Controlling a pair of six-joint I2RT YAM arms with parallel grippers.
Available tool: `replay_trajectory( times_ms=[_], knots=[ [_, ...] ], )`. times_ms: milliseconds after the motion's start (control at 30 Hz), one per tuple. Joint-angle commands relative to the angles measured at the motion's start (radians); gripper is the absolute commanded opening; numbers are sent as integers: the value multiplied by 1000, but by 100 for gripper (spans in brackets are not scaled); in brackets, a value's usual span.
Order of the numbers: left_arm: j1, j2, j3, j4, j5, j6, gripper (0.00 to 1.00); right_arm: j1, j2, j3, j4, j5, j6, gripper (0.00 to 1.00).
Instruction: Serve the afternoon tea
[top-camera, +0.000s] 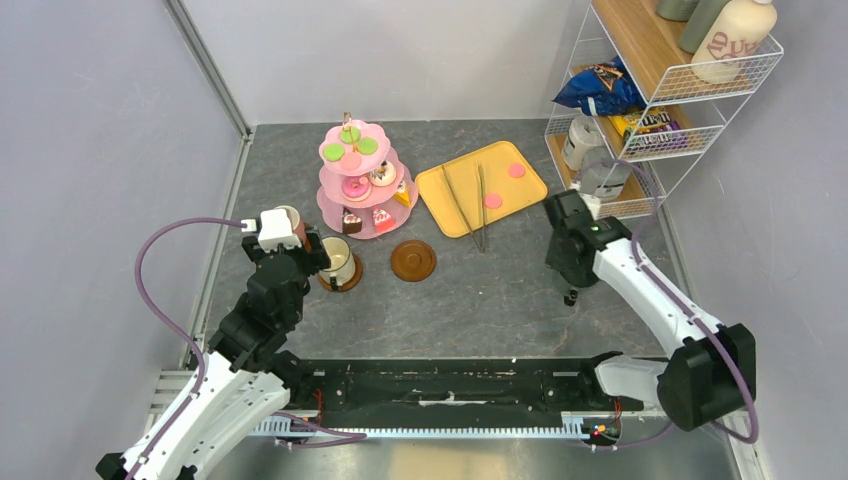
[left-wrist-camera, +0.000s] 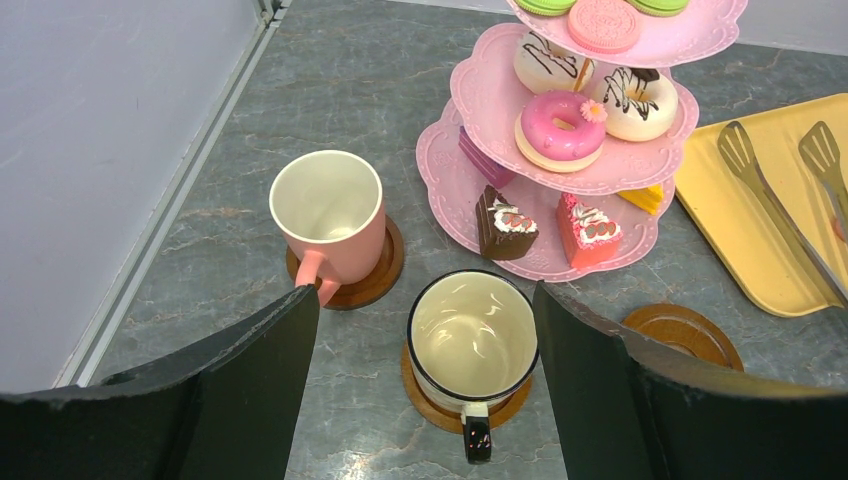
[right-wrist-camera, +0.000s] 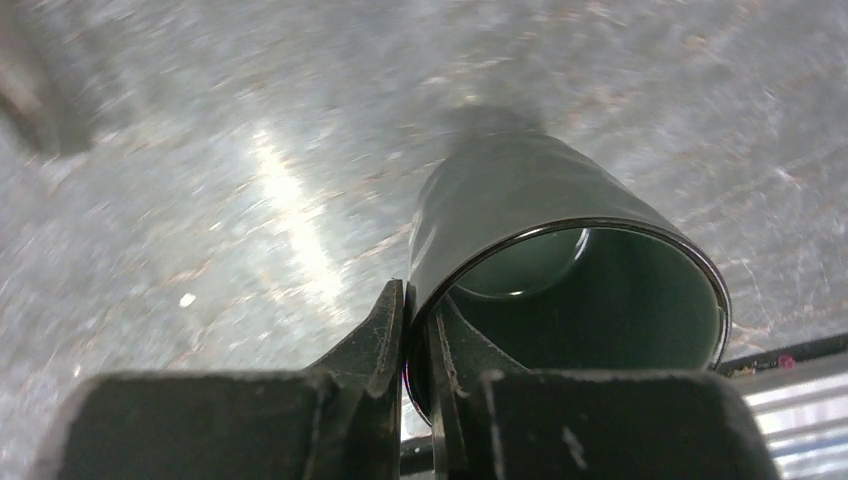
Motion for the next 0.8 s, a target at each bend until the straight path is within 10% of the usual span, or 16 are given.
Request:
replay_trajectory(
  times_ms=[0,333,767],
  knots=[
    [6,1,-8,46,-26,16,85,192,52,156,-46,121,-2,0],
    [19,-48,-13,53,-95,12,85,525,385,514,12,52,-187,0],
    [59,-139,-48,110,-124,8,86,639,797,936,5,-29,-192,0]
  ],
)
